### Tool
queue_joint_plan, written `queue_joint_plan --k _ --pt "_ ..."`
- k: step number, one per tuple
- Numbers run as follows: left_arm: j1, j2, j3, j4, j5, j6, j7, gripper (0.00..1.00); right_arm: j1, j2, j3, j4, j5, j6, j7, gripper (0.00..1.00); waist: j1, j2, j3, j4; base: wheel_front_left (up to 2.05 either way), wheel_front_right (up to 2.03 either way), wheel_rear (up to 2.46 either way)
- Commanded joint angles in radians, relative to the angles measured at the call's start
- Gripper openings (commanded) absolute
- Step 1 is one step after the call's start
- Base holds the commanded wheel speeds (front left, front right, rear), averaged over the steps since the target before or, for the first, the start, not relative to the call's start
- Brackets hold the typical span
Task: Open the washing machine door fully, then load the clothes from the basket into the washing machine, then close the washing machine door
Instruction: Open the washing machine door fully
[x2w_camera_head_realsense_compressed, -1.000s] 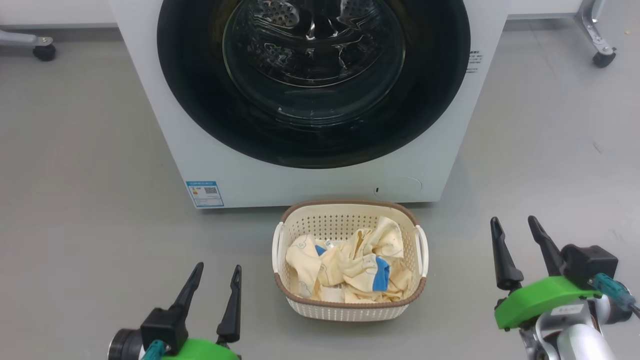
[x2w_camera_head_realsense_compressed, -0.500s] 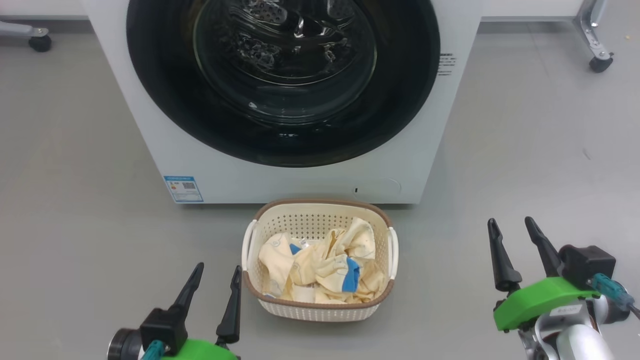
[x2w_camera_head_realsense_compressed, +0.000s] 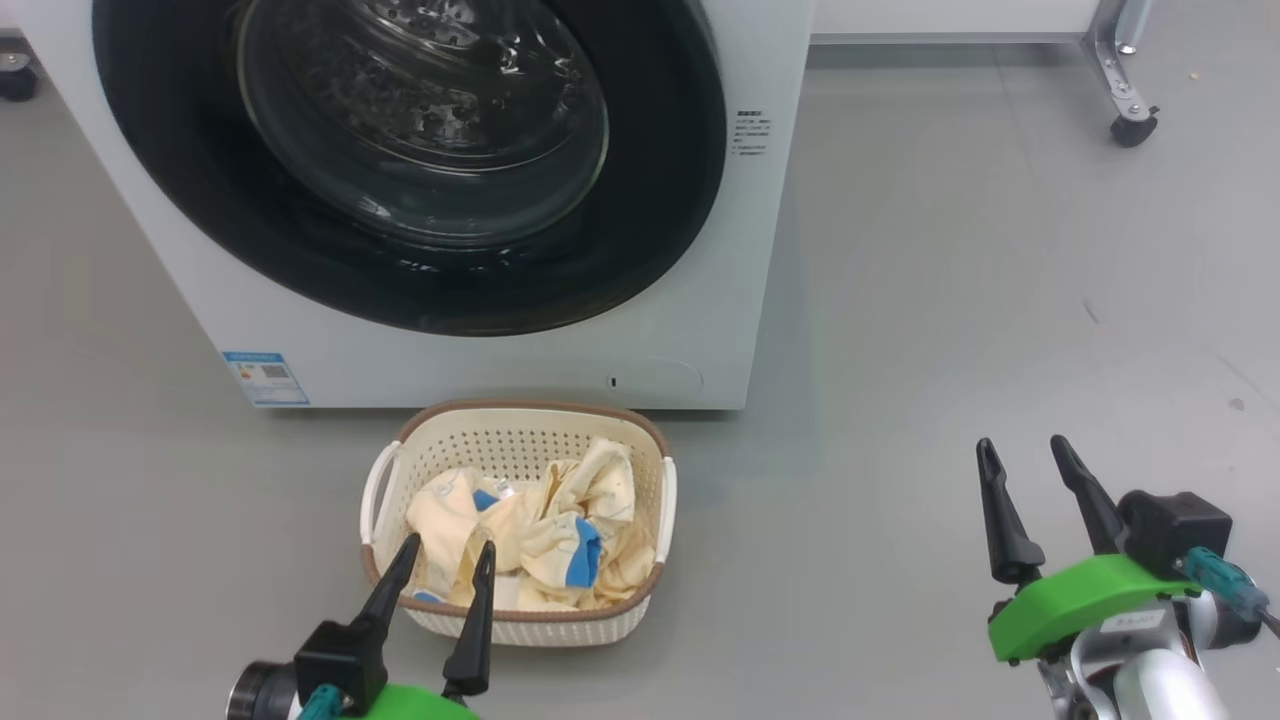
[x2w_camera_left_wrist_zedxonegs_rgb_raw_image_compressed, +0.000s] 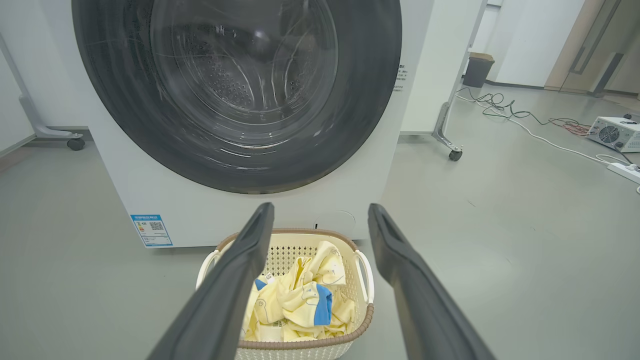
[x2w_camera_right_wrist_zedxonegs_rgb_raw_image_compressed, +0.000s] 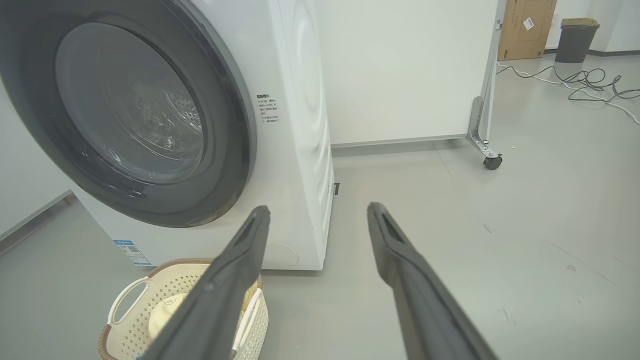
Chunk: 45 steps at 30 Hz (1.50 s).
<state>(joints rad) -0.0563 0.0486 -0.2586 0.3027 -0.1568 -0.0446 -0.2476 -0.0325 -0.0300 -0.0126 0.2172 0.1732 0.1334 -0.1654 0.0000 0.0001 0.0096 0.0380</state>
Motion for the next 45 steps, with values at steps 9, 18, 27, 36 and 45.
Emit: queue_joint_plan --k 9,18,27,36,45 --pt "-0.037 0.003 0.047 -0.027 -0.003 0.022 -0.014 1.00 -0.058 -0.020 0.038 -0.023 0.005 -0.003 0.009 1.00 0.0000 -0.0001 -0.004 0.001 1.05 1.05 -2.10" --pt "-0.033 0.003 0.042 -0.019 -0.001 0.018 -0.014 1.00 -0.058 -0.020 0.038 -0.018 -0.006 -0.003 0.009 1.00 0.0000 -0.0001 -0.008 0.001 0.37 0.37 -0.73" --pt "-0.036 0.002 0.042 -0.018 -0.007 0.014 -0.014 1.00 -0.058 -0.020 0.038 -0.017 -0.007 -0.003 0.007 1.00 0.0000 -0.0001 -0.004 0.002 0.00 0.00 0.00" --pt "-0.034 0.002 0.055 -0.023 -0.009 0.021 -0.014 1.00 -0.056 -0.020 0.036 -0.018 -0.006 -0.003 0.005 1.00 0.0000 -0.0001 -0.005 0.005 0.00 0.00 0.00" --pt "-0.035 0.002 0.066 -0.030 -0.008 0.021 -0.014 1.00 -0.058 -0.020 0.037 -0.017 -0.009 -0.003 0.005 1.00 0.0000 -0.0001 -0.001 0.009 0.00 0.00 0.00"
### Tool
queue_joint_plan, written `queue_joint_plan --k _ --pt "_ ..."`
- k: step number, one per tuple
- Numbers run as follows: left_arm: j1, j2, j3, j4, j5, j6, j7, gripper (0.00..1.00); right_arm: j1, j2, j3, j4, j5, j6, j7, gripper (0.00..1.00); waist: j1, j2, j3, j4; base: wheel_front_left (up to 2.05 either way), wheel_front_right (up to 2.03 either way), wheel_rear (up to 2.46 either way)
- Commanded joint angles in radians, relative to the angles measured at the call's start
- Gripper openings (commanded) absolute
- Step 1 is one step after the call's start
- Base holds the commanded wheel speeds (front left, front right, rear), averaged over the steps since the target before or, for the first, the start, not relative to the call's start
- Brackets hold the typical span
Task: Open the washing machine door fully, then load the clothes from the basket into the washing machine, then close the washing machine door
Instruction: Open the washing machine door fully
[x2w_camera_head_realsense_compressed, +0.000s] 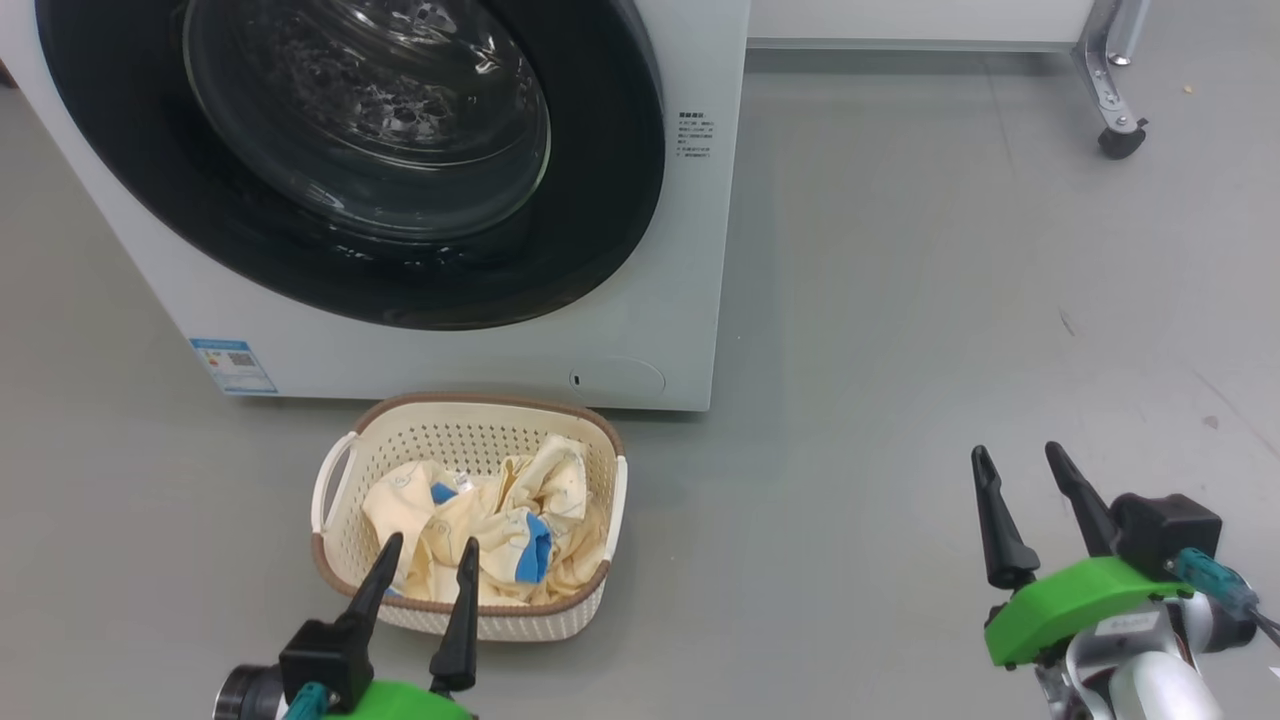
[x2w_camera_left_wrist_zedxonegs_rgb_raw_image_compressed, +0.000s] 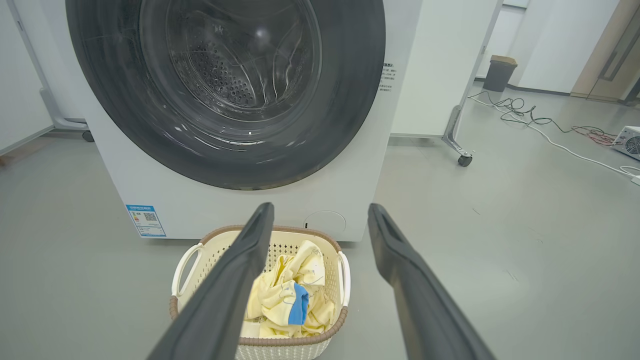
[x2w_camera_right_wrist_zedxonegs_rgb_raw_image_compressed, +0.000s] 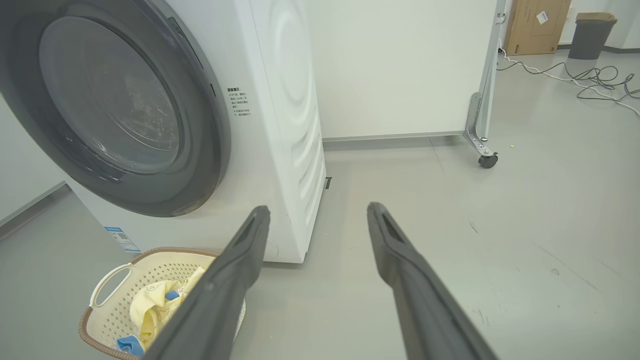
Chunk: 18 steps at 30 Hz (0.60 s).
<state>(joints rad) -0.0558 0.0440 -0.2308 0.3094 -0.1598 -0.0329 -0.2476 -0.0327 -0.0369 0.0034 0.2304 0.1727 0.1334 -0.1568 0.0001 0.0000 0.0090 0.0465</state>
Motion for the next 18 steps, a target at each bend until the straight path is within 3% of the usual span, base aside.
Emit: queue_joint_plan --k 1,18 --pt "-0.036 0.007 0.039 -0.037 -0.005 0.009 -0.014 1.00 -0.058 -0.013 0.021 -0.030 -0.008 -0.003 -0.004 1.00 -0.0001 0.0000 0.000 0.001 0.00 0.00 0.00" --pt "-0.033 0.007 0.047 -0.040 -0.007 0.015 -0.014 1.00 -0.054 -0.013 0.028 -0.033 -0.007 -0.003 -0.003 1.00 -0.0001 0.0000 0.003 0.010 0.00 0.00 0.00"
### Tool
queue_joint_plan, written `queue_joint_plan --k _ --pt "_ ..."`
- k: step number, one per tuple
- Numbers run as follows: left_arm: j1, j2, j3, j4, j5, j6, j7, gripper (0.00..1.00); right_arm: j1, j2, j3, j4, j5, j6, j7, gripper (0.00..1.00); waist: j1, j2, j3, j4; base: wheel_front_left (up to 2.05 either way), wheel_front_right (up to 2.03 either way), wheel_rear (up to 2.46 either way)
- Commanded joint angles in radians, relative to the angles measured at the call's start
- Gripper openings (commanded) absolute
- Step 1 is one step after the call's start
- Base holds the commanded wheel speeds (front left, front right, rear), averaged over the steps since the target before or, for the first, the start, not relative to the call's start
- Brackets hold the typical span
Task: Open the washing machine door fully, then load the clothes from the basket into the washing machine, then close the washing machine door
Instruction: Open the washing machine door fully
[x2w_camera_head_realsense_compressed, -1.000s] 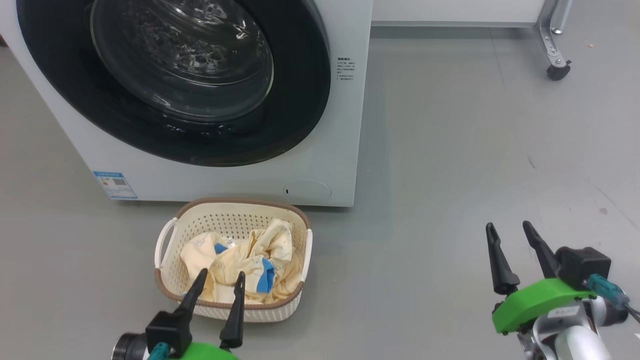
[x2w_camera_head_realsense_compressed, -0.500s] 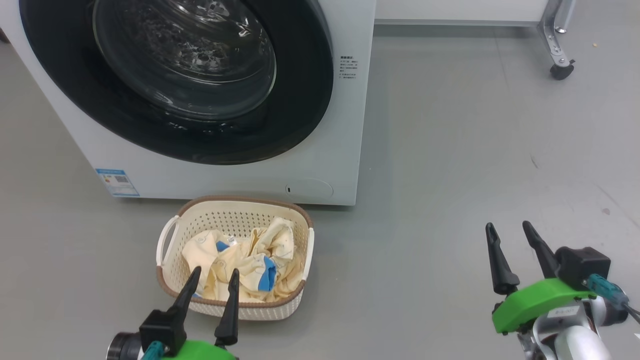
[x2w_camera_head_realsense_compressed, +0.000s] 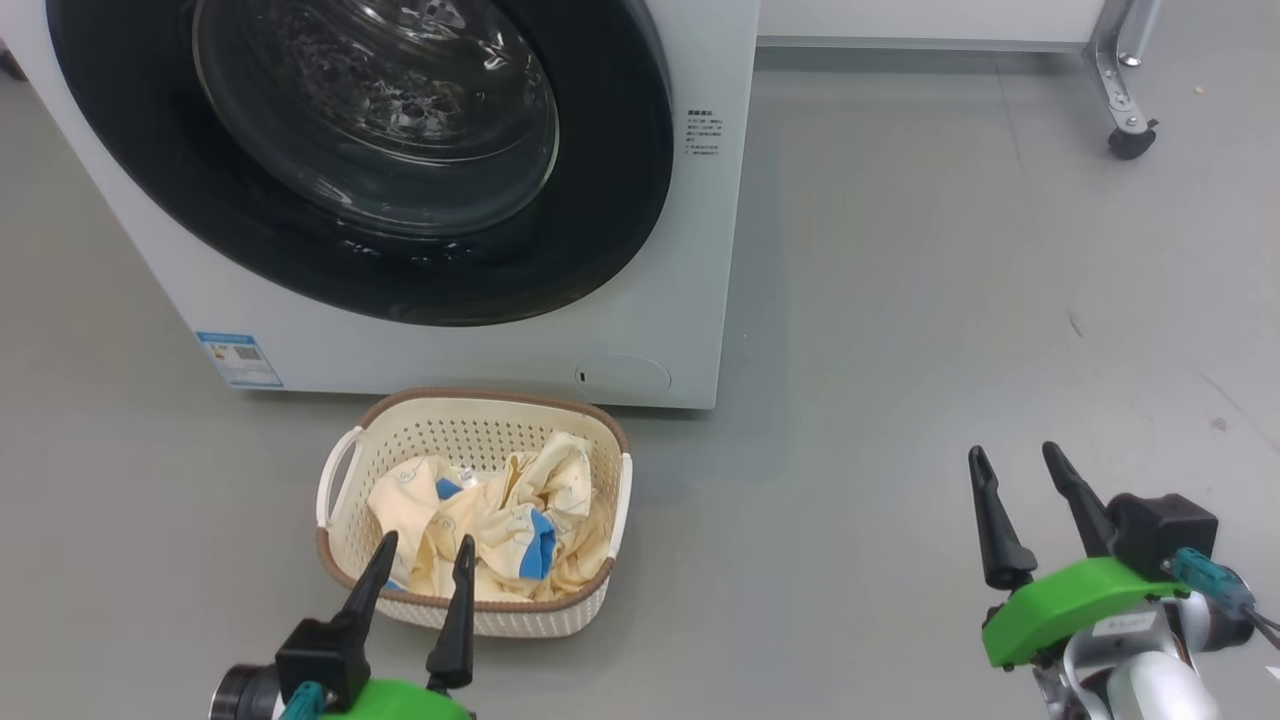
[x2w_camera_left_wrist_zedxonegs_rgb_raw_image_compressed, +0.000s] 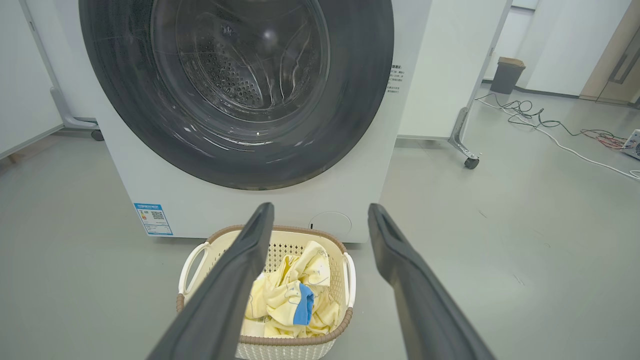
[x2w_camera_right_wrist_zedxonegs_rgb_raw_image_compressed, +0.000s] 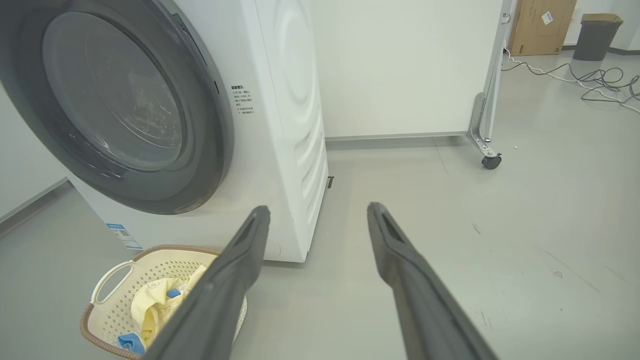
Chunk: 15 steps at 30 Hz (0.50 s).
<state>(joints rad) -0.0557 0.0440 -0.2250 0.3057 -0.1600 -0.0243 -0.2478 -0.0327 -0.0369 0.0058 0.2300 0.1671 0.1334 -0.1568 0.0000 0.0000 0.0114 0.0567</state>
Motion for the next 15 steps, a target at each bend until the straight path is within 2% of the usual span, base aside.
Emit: queue_joint_plan --k 1,14,15 --pt "-0.033 0.007 0.041 -0.036 -0.007 0.007 -0.014 1.00 -0.055 -0.013 0.026 -0.033 -0.001 -0.003 -0.004 1.00 0.0000 0.0000 0.002 0.000 0.00 0.00 0.00" --pt "-0.035 0.006 0.043 -0.037 -0.011 0.006 -0.014 1.00 -0.061 -0.013 0.027 -0.033 -0.001 -0.003 -0.008 1.00 0.0000 0.0000 0.013 0.002 0.00 0.00 0.00" --pt "-0.036 0.006 0.043 -0.037 -0.012 0.005 -0.014 1.00 -0.061 -0.013 0.027 -0.033 -0.001 -0.003 -0.008 0.87 0.0000 0.0000 0.015 0.002 0.00 0.00 0.00"
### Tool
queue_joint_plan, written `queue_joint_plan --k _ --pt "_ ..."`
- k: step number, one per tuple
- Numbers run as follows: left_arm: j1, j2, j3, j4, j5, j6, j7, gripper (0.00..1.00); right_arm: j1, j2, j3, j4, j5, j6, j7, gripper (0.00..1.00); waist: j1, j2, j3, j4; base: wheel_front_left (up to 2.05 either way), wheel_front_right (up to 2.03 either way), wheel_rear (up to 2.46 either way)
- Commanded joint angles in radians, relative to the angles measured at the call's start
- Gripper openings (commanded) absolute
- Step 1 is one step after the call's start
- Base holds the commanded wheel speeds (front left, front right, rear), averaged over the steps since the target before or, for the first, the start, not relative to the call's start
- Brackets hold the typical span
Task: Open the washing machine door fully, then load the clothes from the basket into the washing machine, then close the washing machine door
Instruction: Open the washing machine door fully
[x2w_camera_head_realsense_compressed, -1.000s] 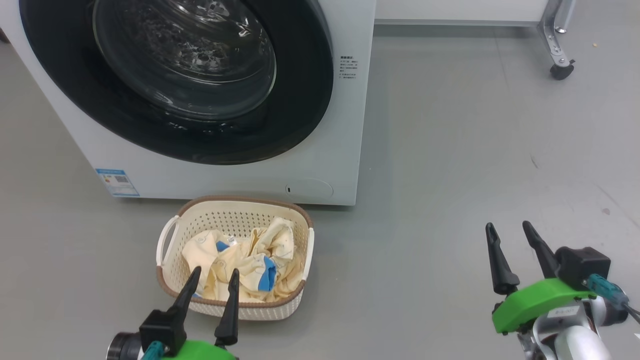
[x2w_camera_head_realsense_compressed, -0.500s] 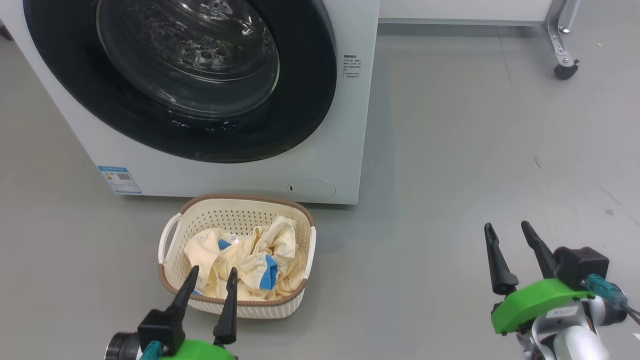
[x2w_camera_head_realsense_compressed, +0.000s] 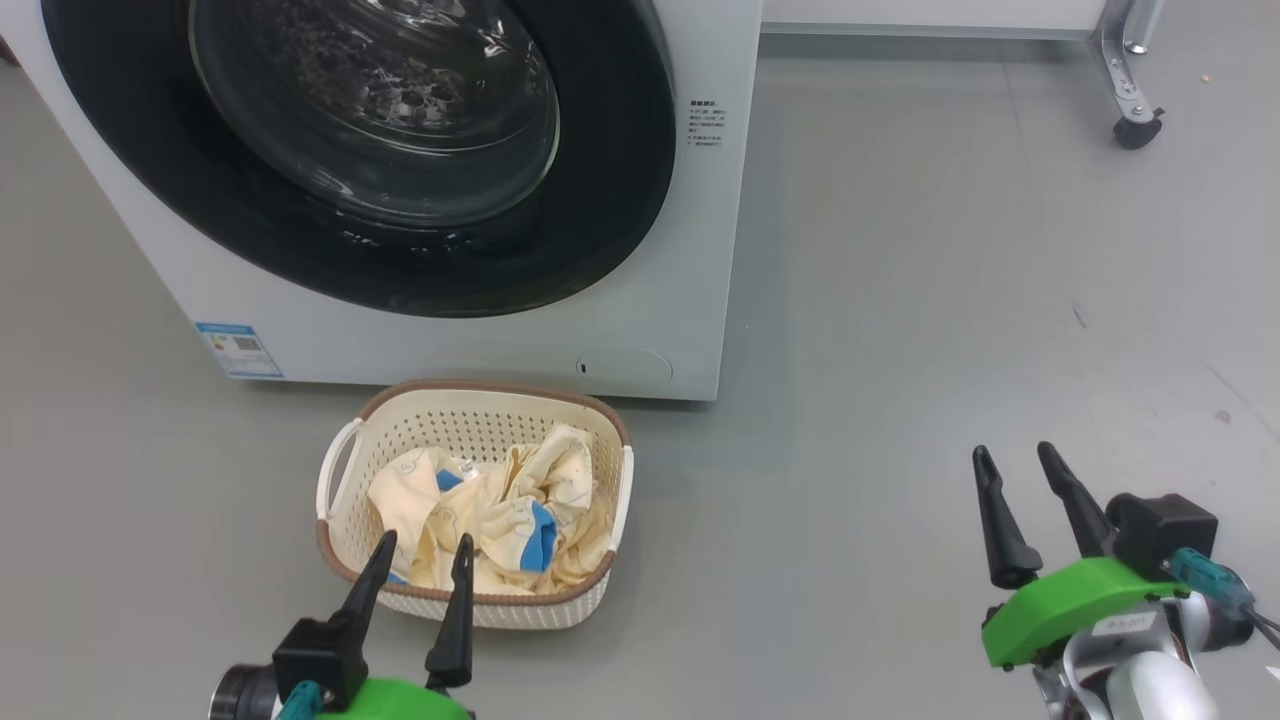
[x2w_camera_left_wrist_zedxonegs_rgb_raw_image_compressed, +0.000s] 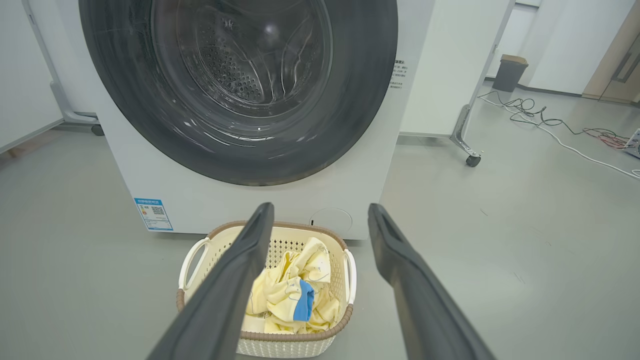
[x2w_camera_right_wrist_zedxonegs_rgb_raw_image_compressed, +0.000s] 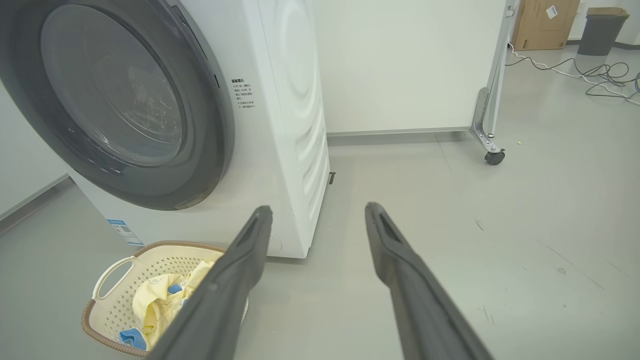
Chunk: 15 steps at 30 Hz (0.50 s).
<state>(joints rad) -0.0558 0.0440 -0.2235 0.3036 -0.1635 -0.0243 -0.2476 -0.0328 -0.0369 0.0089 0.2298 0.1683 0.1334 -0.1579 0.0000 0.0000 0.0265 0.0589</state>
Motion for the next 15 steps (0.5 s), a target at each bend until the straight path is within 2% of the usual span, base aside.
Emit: queue_joint_plan --k 1,2,5,7,8,9,10,15 --pt "-0.036 0.006 0.040 -0.034 -0.009 0.004 -0.014 1.00 -0.061 -0.013 0.023 -0.033 0.000 -0.003 -0.006 0.19 0.0000 0.0000 0.001 0.001 0.00 0.00 0.00" --pt "-0.037 0.006 0.039 -0.033 -0.011 0.003 -0.014 1.00 -0.062 -0.013 0.022 -0.032 0.000 -0.003 -0.005 0.00 0.0000 0.0000 0.002 0.002 0.00 0.00 0.00" --pt "-0.042 0.006 0.036 -0.033 -0.013 0.003 -0.014 1.00 -0.063 -0.013 0.014 -0.028 0.022 -0.003 -0.002 0.00 0.0000 0.0000 0.010 0.006 0.00 0.00 0.00" --pt "-0.047 0.006 0.034 -0.034 -0.014 0.003 -0.014 1.00 -0.065 -0.013 0.013 -0.026 0.084 -0.003 -0.001 0.00 0.0000 0.0000 0.019 0.011 0.00 0.00 0.00" --pt "-0.050 0.006 0.034 -0.035 -0.014 0.003 -0.014 1.00 -0.068 -0.013 0.020 -0.026 0.156 -0.003 0.006 0.00 0.0000 0.0000 0.025 0.013 0.00 0.00 0.00" --pt "-0.056 0.006 0.032 -0.037 -0.016 0.003 -0.014 1.00 -0.078 -0.013 0.027 -0.034 0.300 -0.003 0.019 0.00 0.0000 0.0000 0.036 0.019 0.00 0.00 0.00" --pt "-0.058 0.006 0.031 -0.039 -0.017 0.004 -0.014 1.00 -0.083 -0.013 0.026 -0.037 0.369 -0.003 0.026 0.00 0.0000 0.0000 0.042 0.021 0.00 0.00 0.00" --pt "-0.067 0.006 0.023 -0.042 -0.024 0.007 -0.014 1.00 -0.109 -0.013 -0.008 -0.034 0.630 -0.003 0.052 0.00 0.0000 0.0000 0.065 0.039 0.00 0.00 0.00"
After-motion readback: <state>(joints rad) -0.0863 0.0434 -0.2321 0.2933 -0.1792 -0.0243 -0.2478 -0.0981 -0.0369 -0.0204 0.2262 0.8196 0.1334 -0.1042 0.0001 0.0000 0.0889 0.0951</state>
